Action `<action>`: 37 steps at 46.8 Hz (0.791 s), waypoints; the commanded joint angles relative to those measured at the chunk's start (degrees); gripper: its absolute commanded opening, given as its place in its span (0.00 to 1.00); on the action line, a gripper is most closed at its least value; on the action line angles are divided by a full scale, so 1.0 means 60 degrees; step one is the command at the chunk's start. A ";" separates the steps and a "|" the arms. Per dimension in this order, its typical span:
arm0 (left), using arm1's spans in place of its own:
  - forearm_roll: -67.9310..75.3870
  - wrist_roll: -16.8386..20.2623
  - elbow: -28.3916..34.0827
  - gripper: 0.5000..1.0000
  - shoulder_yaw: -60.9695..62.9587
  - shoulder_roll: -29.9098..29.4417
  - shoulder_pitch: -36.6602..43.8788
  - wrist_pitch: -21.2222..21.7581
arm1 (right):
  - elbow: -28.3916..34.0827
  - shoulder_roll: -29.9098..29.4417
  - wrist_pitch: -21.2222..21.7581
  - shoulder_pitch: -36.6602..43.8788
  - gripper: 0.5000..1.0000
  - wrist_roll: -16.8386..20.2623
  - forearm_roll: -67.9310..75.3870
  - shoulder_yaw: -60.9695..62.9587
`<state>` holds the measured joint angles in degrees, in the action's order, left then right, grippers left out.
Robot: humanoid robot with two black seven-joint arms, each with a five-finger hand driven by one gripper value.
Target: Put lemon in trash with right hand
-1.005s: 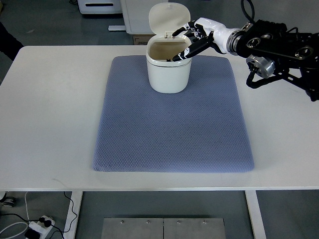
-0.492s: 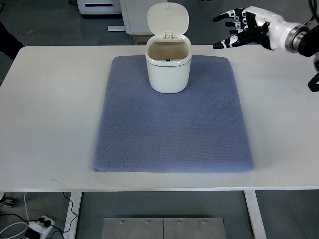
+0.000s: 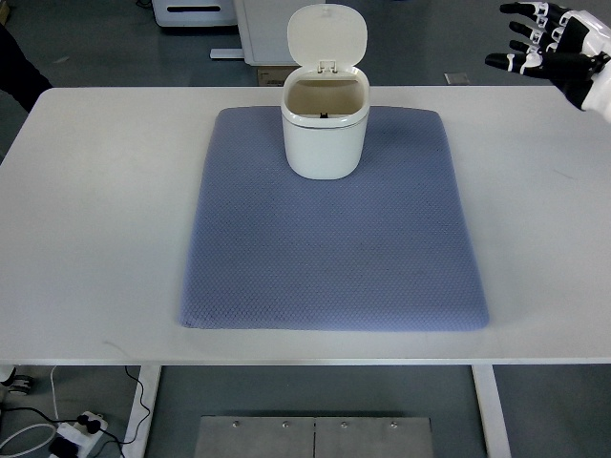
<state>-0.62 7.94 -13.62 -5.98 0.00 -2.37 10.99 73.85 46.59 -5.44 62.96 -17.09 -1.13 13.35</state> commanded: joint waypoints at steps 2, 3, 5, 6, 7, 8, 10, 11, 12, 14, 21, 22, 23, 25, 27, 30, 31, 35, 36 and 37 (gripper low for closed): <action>0.0000 -0.0004 0.0000 1.00 0.0001 0.0000 0.0000 0.0000 | -0.0324 -0.0074 0.0072 -0.0634 1.00 0.0035 0.0773 0.0719; 0.0000 -0.0004 0.0000 1.00 0.0001 0.0000 0.0000 0.0000 | -0.0427 -0.0103 0.0072 -0.0708 1.00 0.0035 0.0919 0.0851; 0.0000 -0.0004 0.0000 1.00 0.0001 0.0000 0.0000 0.0000 | -0.0705 -0.0205 0.0072 -0.0811 1.00 0.0079 0.1096 0.1071; 0.0015 -0.0004 0.0000 1.00 0.0001 0.0000 0.0000 0.0000 | -0.0866 -0.0264 0.0087 -0.0826 1.00 0.0137 0.1154 0.1144; 0.0001 -0.0004 0.0000 1.00 0.0001 0.0000 0.0000 0.0000 | -0.1056 -0.0351 0.0087 -0.0840 1.00 0.0239 0.1184 0.1217; 0.0000 -0.0004 0.0000 1.00 0.0001 0.0000 0.0000 0.0000 | -0.1246 -0.0439 0.0116 -0.0840 1.00 0.0371 0.1228 0.1291; 0.0000 -0.0004 0.0000 1.00 0.0001 0.0000 0.0000 0.0000 | -0.1671 -0.0673 0.0189 -0.0840 1.00 0.0605 0.1301 0.1495; 0.0000 -0.0004 0.0000 1.00 0.0001 0.0000 0.0000 0.0000 | -0.1905 -0.0805 0.0247 -0.0855 1.00 0.0679 0.1359 0.1612; 0.0000 -0.0004 0.0000 1.00 0.0001 0.0000 0.0000 0.0000 | -0.2096 -0.0951 0.0291 -0.0855 1.00 0.0723 0.1462 0.1759; 0.0000 -0.0004 0.0000 1.00 0.0001 0.0000 0.0000 0.0000 | -0.2433 -0.1215 0.0365 -0.0942 1.00 0.0767 0.1725 0.2052; 0.0000 -0.0004 0.0000 1.00 0.0001 0.0000 0.0000 0.0000 | -0.3327 -0.1845 0.0453 -0.1587 1.00 0.0826 0.2707 0.3077; 0.0000 -0.0004 0.0000 1.00 0.0001 0.0000 0.0000 0.0000 | -0.3459 -0.1962 0.0482 -0.1631 1.00 0.0841 0.2737 0.3151; 0.0000 0.0010 0.0000 1.00 0.0001 0.0000 0.0000 0.0000 | -0.3620 -0.2109 0.0526 -0.1646 1.00 0.0870 0.2737 0.3210; 0.0000 -0.0004 0.0000 1.00 0.0001 0.0000 0.0000 0.0000 | -0.3971 -0.2387 0.0716 -0.1661 1.00 0.1001 0.2766 0.3312; 0.0000 -0.0004 0.0000 1.00 0.0001 0.0000 0.0000 0.0000 | -0.4323 -0.2651 0.0950 -0.1661 1.00 0.1162 0.2766 0.3386; 0.0000 -0.0004 0.0000 1.00 0.0001 0.0000 0.0000 0.0000 | -0.4894 -0.3032 0.1243 -0.1675 1.00 0.1353 0.2781 0.3561; 0.0000 -0.0004 0.0000 1.00 0.0001 0.0000 0.0000 0.0000 | -0.5055 -0.3149 0.1331 -0.1675 1.00 0.1411 0.2781 0.3649; 0.0000 -0.0004 0.0000 1.00 0.0001 0.0000 0.0000 0.0000 | -0.5568 -0.3530 0.1697 -0.1851 1.00 0.1470 0.2781 0.4073; 0.0000 -0.0004 0.0000 1.00 0.0001 0.0000 0.0000 0.0000 | -0.5656 -0.3589 0.1800 -0.1909 1.00 0.1485 0.2781 0.4176; 0.0000 -0.0004 0.0000 1.00 0.0001 0.0000 0.0000 0.0000 | -0.5759 -0.3662 0.1902 -0.1953 1.00 0.1500 0.2781 0.4250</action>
<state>-0.61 7.92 -13.62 -5.98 0.00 -2.37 10.98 40.90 25.75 4.40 51.97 -8.29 15.61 37.38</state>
